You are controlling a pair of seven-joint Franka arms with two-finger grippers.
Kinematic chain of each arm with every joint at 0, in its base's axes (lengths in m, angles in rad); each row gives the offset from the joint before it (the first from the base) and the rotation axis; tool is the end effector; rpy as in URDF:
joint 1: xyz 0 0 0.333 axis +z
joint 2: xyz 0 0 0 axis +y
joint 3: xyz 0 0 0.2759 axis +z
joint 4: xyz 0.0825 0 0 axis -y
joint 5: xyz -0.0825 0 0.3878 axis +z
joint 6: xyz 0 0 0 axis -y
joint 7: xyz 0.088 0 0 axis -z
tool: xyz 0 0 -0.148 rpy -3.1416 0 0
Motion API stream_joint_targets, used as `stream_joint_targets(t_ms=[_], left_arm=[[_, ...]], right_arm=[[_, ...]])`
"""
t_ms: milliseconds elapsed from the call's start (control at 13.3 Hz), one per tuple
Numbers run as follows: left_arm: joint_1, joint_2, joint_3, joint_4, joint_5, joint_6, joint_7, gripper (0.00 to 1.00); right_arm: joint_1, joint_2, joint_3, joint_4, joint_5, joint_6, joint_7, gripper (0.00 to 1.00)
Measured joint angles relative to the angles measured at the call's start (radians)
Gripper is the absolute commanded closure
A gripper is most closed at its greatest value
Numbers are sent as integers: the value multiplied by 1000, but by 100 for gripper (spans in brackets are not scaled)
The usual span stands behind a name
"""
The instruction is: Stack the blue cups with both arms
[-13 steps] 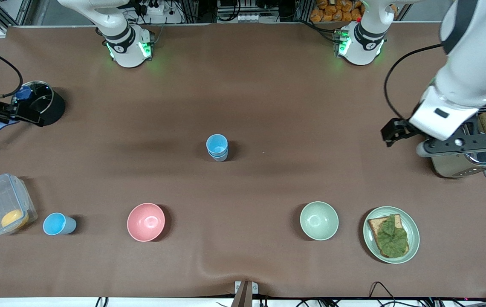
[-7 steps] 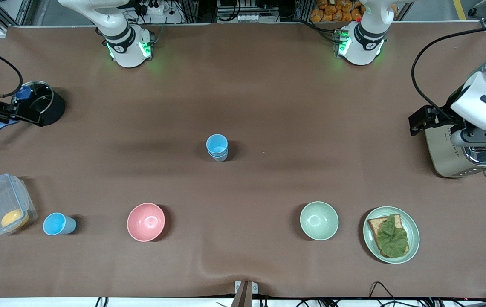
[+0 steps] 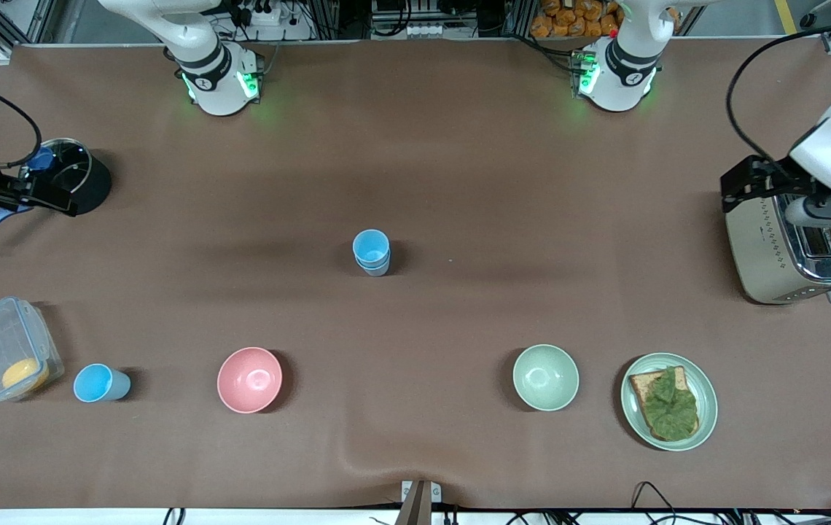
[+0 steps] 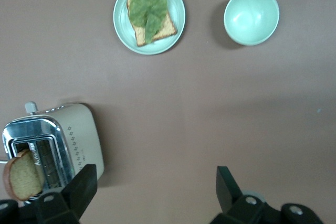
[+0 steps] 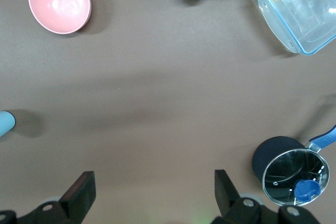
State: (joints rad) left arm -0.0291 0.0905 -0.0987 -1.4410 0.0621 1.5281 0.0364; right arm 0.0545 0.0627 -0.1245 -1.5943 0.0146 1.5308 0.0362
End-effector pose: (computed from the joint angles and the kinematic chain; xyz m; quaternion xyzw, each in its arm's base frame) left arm 0.5755 -0.0623 0.5501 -0.9964 0.0805 0.0003 0.0266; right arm 0.5606 -0.0357 0.4944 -0.9966 0.0533 0.0627 0.0045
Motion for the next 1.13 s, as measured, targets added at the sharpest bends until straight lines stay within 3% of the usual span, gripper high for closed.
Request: stream_joint_targets(t_ms=[151, 678, 1131], left_arm=[[-34, -16, 48, -27, -26, 0, 2, 0], [-75, -103, 84, -110, -48, 0, -102, 0], [-81, -116, 100, -115, -48, 0, -112, 0]], right_arm=[[0, 3, 0, 0, 0, -1, 0, 0], [0, 3, 0, 0, 0, -2, 0, 0], [0, 3, 0, 0, 0, -4, 0, 0]])
